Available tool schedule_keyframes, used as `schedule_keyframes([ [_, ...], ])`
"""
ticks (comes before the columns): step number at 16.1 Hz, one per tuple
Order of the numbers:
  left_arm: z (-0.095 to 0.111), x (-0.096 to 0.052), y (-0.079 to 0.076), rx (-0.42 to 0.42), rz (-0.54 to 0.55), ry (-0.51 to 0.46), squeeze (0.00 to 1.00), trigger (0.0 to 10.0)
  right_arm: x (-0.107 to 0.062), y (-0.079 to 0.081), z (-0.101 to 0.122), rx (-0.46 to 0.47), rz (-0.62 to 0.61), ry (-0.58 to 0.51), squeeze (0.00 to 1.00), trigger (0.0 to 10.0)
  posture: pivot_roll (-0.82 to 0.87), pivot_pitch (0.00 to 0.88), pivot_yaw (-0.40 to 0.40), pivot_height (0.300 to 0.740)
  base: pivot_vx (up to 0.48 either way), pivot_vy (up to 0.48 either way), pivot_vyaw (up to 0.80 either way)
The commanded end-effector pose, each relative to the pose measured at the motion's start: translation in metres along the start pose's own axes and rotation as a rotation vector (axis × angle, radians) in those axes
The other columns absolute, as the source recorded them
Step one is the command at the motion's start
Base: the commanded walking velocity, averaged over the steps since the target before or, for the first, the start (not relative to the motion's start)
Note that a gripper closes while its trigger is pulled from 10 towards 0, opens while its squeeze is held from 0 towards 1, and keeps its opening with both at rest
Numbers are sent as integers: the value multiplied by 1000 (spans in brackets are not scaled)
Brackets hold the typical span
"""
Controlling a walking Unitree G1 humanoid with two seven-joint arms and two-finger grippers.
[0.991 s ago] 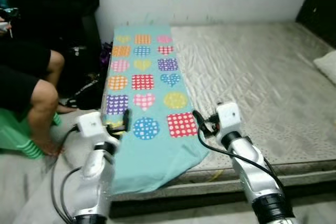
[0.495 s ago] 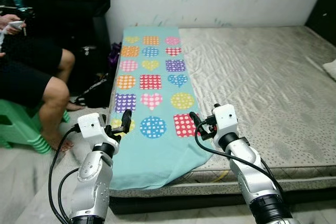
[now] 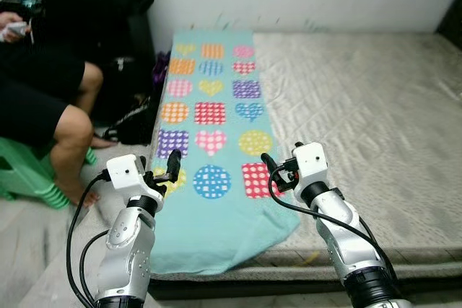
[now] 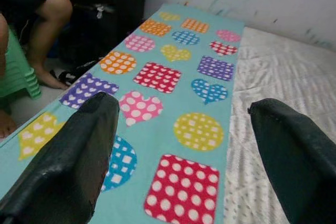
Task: Clean up the room
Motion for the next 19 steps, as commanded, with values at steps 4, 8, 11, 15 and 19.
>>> schedule_keyframes([
  [4, 1, 0, 1, 2, 9, 2, 0, 10000, 2, -1, 4, -1, 3, -8, 0, 10000, -168, 0, -3, 740, 148, 0, 0],
  [8, 0, 0, 3, 6, 19, 8, 0, 10000, 3, -1, 4, 1, 2, -7, 0, 10000, -167, 0, -1, 740, 0, 0, 0],
  [11, 0, 0, 3, 7, 23, 7, 0, 10000, 2, -1, 3, 2, 3, -5, 0, 10000, -166, 0, 0, 740, 0, 0, 0],
  [15, -2, 1, 6, 11, 39, 16, 0, 10000, 3, -4, 0, 18, -13, 16, 0, 10000, -164, 0, -2, 740, 0, 0, -200],
  [19, -2, 1, 6, 11, 40, 19, 0, 10000, 3, -4, 1, 17, -15, 13, 0, 10000, -167, 0, -1, 740, 0, 0, -800],
])
Point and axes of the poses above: a point about 5 cm out from each wrist's last joint towards the gripper, its own x axis pointing out of the wrist towards the gripper, its own z axis along the axis of the wrist's last joint, y = z × x, the point moved 6 cm from there along x, pointing out of the wrist towards the gripper, and after that the axes turned 4 degrees about -x, right-handed, at the moved point
